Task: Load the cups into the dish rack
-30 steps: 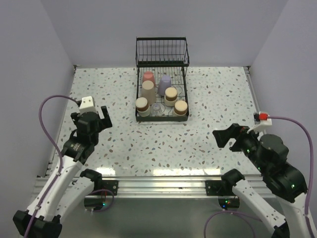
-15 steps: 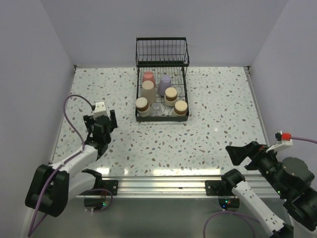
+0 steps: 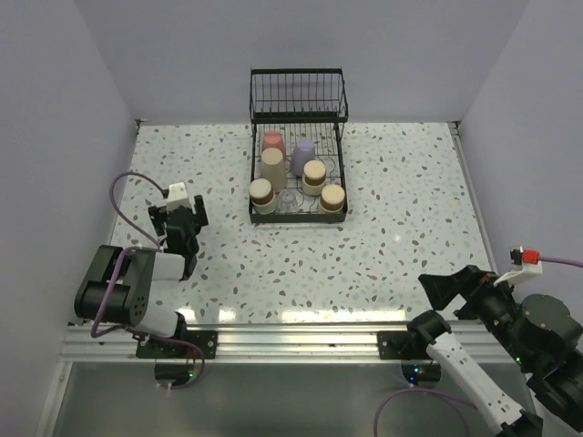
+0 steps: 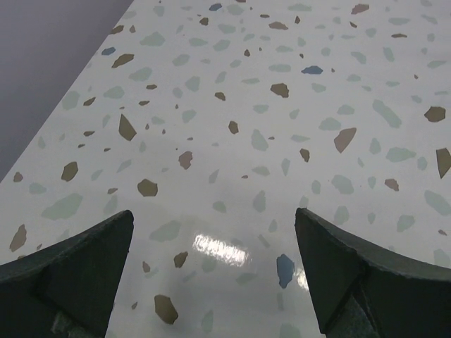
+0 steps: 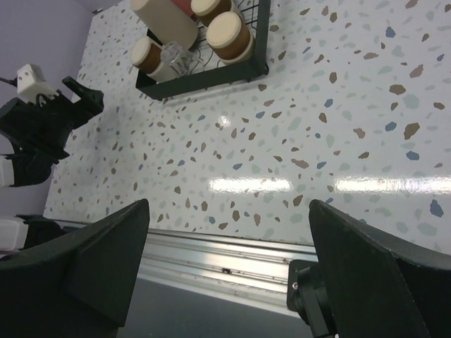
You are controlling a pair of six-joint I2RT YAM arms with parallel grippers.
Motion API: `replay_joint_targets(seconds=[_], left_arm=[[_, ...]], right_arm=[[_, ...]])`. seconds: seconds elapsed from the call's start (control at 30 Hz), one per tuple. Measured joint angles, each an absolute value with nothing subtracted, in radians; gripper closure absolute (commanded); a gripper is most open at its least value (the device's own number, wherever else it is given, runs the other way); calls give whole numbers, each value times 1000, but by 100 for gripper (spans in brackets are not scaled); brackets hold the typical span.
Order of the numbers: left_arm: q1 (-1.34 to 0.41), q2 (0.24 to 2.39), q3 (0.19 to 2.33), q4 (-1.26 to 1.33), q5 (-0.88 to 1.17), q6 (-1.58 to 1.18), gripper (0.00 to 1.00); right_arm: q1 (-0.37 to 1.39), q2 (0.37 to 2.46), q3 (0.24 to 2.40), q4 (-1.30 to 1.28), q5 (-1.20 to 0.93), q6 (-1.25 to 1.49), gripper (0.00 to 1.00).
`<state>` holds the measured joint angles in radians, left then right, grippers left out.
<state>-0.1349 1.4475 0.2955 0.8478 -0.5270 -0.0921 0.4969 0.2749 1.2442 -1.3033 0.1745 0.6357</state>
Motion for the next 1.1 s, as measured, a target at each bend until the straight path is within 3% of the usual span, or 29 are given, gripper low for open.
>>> replay_joint_targets(seconds=[0.23,0.4,1.1], left_arm=[[-101,1511,334,947,-433,-72,0],[-99,1502,189,1149,-326,-33,0],[-98,1512,151,1263,-298,-14,0]], right_arm=[[497,284,1217,-1281,175,632,2],[497,284,1172,-1240,171,629,2],[497,325,1095,-1119,30,652,2]])
